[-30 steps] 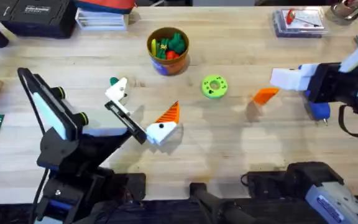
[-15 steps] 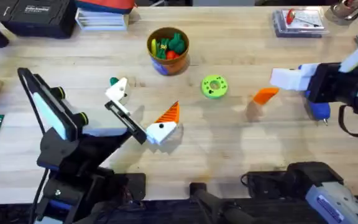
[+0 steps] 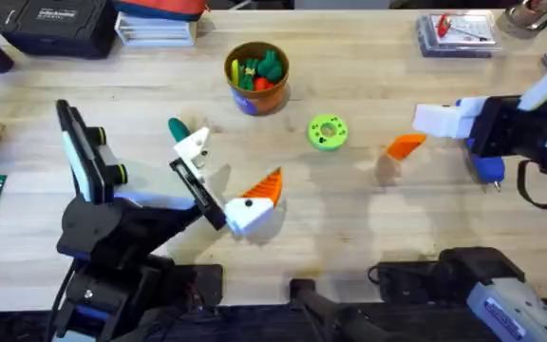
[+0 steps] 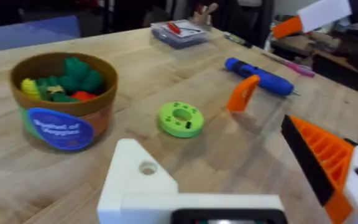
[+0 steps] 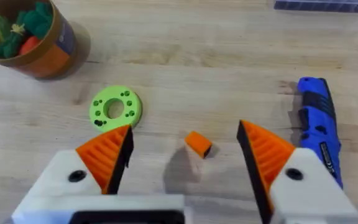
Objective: Pick up the gripper from the table and insert it into the empty holder that is missing its gripper. Then pick up a screw, insert it into the mounting hole, and use the screwdriver to tighten it. Finally, clean up the table by picking up the vegetable and placing it into the bucket.
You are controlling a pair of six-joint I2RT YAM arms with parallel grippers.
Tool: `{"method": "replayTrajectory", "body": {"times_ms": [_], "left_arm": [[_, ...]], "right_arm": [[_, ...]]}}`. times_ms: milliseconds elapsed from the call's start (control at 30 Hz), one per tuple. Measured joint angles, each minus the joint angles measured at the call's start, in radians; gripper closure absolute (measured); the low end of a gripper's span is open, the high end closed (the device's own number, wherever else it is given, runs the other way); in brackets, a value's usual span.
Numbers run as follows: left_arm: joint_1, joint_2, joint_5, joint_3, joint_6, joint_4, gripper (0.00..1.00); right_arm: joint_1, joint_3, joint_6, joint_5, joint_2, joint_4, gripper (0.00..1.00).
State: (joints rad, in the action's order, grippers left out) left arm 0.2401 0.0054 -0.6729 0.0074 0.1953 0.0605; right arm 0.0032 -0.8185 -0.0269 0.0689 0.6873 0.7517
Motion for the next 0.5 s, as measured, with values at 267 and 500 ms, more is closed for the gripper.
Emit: {"method": "replayTrajectory", "body": {"times_ms": [267, 500], "left_arm": [[0.0, 0.0, -0.107, 0.001, 0.022, 0.007, 0.014], [0.0, 0.0, -0.12, 0.001, 0.023, 0.008, 0.015]], "right_arm": [[0.0, 0.0, 0.0, 0.0, 0.0, 0.002, 0.007], [0.0, -0.019, 0.048, 0.034, 0.036, 0.065, 0.008]]}}
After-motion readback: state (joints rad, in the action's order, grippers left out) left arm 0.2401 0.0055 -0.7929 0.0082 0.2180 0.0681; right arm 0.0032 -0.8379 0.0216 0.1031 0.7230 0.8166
